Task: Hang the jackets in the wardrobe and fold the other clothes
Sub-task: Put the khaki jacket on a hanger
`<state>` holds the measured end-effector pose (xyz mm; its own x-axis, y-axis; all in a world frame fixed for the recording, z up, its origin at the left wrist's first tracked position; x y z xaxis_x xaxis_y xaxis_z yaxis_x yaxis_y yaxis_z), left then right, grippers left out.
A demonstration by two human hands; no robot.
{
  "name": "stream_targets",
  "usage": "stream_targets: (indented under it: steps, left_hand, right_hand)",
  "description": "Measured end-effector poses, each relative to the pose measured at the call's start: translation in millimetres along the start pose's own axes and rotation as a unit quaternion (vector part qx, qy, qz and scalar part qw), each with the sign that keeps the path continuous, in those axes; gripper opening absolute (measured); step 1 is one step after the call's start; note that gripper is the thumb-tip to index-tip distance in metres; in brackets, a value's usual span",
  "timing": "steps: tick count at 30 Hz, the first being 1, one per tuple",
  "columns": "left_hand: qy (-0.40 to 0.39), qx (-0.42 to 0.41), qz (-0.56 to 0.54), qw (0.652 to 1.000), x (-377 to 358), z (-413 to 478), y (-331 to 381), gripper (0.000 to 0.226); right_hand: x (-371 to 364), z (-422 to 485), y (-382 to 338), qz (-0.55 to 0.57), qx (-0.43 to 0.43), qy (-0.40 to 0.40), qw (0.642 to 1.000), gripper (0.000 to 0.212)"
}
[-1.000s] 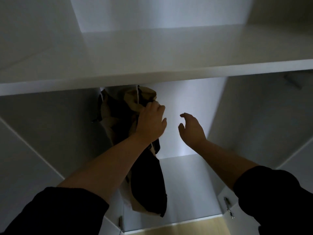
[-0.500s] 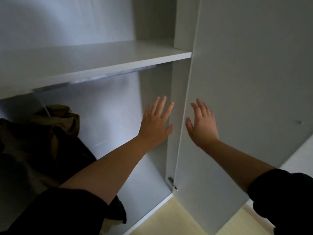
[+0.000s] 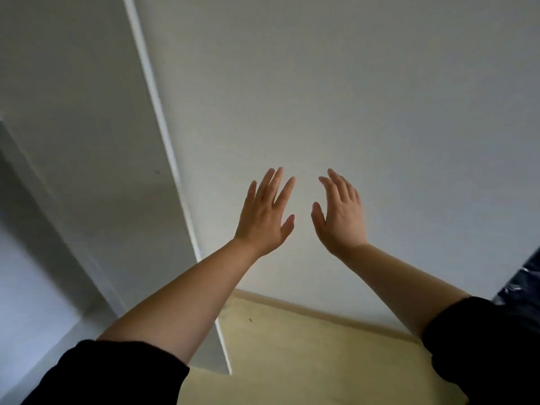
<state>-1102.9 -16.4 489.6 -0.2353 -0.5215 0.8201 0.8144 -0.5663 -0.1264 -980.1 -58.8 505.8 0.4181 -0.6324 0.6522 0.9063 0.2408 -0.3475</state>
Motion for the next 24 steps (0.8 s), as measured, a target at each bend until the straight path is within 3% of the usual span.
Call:
stream_targets:
  steps: [10, 16, 24]
  left_hand:
    - [-0.018, -0.144, -0.076, 0.986, -69.6, 154.1, 269.9, 0.069]
    - [-0.019, -0.219, -0.064, 0.973, -154.2, 243.6, 372.2, 0.07]
    - [-0.05, -0.257, -0.067, 0.963, -242.3, 360.1, 504.4, 0.073]
  right_hand:
    - [152.0, -43.1, 278.4, -0.17, -0.193, 0.0, 0.966, 0.056]
    - [176.2, -34.2, 431.2, -0.228, -0.25, -0.019, 0.941, 0.058]
    - [214.0, -6.9, 593.3, -0.268, -0.284, -0.049, 0.919, 0.06]
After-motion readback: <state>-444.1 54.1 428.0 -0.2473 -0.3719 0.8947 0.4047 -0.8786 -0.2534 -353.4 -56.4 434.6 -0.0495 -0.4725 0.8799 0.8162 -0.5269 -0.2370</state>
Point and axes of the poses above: each hand's wrist, its own z-axis towards the middle knuckle, its own x-axis out of the back of the hand, y = z × x, the point moved 8 cm from there along z, towards the middle knuckle, and after that the axes turned 5 degrees about z, right-handed, at the moved point
